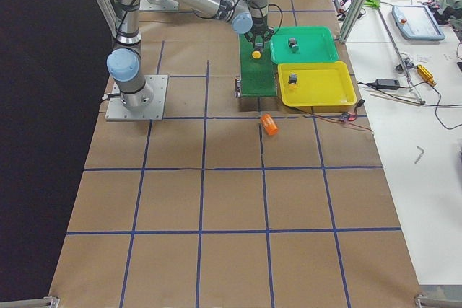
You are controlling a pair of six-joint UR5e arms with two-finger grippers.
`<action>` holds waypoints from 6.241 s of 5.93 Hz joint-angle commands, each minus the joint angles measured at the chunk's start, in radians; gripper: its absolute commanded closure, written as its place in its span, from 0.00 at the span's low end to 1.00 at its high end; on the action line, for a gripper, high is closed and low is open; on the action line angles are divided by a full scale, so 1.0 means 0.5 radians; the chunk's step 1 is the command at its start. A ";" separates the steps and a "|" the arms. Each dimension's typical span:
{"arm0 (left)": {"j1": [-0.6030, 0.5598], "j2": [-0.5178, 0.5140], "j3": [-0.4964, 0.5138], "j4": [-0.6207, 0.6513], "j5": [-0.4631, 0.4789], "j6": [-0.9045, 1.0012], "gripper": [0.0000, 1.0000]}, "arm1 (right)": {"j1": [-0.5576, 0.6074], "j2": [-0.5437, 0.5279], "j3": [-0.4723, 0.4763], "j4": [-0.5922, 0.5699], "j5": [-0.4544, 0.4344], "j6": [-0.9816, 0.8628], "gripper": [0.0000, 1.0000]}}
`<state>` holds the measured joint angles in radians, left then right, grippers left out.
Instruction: Sort buttons by color to trays
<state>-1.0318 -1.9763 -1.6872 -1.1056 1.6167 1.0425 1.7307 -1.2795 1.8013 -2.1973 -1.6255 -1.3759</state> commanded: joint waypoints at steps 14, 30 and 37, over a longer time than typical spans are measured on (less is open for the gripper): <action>-0.632 0.391 -0.169 -0.297 0.040 0.862 0.02 | -0.201 0.020 -0.665 0.842 0.119 -0.101 0.00; 0.313 0.212 -0.418 0.259 -0.079 2.583 1.00 | 0.150 -0.199 -0.298 0.676 0.152 -0.123 0.00; -0.764 0.272 -0.221 -0.146 -0.165 1.181 1.00 | 0.147 -0.202 -0.298 0.670 0.143 -0.117 0.00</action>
<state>-1.3523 -1.8250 -1.7889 -1.2110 1.5349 1.6969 1.8034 -1.3817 1.6513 -1.8607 -1.5538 -1.4350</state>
